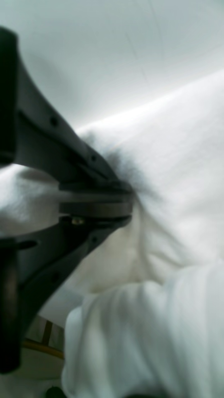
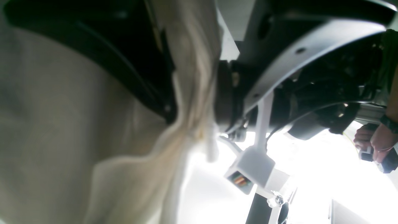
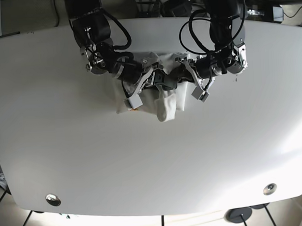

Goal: Fold the T-shirt properly
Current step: 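Fold the strip ends together with both grippers into a bundle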

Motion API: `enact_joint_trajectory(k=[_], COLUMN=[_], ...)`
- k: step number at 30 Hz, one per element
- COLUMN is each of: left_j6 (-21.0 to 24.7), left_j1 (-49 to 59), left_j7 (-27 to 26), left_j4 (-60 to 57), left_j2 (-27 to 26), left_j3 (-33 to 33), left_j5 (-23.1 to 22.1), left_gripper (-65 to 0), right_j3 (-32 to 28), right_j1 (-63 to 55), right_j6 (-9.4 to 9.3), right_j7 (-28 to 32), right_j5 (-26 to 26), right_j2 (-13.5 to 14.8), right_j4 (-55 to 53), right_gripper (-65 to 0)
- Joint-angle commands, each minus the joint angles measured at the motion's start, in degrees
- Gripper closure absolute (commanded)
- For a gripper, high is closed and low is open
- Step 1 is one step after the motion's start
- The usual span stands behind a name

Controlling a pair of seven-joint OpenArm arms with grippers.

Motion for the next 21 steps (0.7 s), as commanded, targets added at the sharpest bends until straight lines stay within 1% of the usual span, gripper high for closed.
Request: enact_joint_trajectory(k=[1,3,4,5,6,9,10,12,14,15,16,17,19,21], left_j6=[0.58,0.58,0.58,0.58,0.58,0.58,0.58,0.58,0.58,0.58,0.58,0.58,0.58,0.58], left_j1=[0.36,0.36,0.36,0.36,0.36,0.27,0.18,0.00,0.27,0.36,0.44,0.97,2.38,3.70], left_j7=[2.97,2.97,2.97,2.97,2.97,3.14,3.14,3.23,3.40,3.40,3.40,3.40,3.49,3.49], left_j4=[-0.07,-0.07,-0.07,-0.07,-0.07,0.46,0.81,3.88,7.84,10.39,14.52,16.90,21.20,23.84], left_j2=[0.01,0.01,0.01,0.01,0.01,0.01,0.01,-0.34,-0.61,-1.92,-4.65,-6.50,-10.19,-13.09], left_j3=[0.14,0.05,0.05,0.05,0.05,-0.21,-0.21,-0.21,-0.30,-0.30,-0.39,-0.65,-3.55,-7.51], left_j5=[3.78,3.78,3.78,3.78,3.52,3.34,2.64,-1.14,-4.66,-6.15,-8.44,-9.93,-13.27,-16.70], left_gripper=[-3.6,-3.6,-3.6,-3.6,-3.6,-3.6,-3.6,-3.6,-3.6,-3.6,-3.6,-3.6,-3.6,-3.6], right_j3=[0.07,0.07,-0.02,-0.02,-0.02,0.95,1.65,2.80,3.68,3.68,3.15,2.45,1.21,-1.25], right_j1=[1.04,1.31,1.39,1.22,0.69,-1.33,-1.95,-3.35,-3.88,-3.88,-3.88,-3.88,-3.88,-3.62], right_j6=[-0.32,-2.52,-3.93,-4.37,-4.54,-4.46,-4.46,-4.28,-4.10,-4.10,-4.10,-4.10,-4.10,-4.10], right_j7=[0.76,0.76,0.59,0.59,0.59,0.68,0.68,0.59,0.59,0.59,0.59,0.59,0.59,0.59], right_j5=[-0.78,-1.74,-1.74,-1.74,-1.74,-1.57,-1.48,-1.48,-1.66,-1.66,-1.66,-1.66,-1.83,-1.83], right_j2=[-0.22,-0.22,0.31,1.63,3.21,5.41,6.29,6.99,7.25,7.43,7.96,8.04,8.40,9.36], right_j4=[1.00,1.00,2.32,4.78,8.91,16.12,17.97,18.14,16.47,15.51,14.36,13.84,12.96,10.50], right_gripper=[-28.4,-42.3,-51.4,-56.1,-58.7,-56.6,-55.2,-51.7,-46.5,-43.1,-37.9,-34.9,-31.4,-30.8])
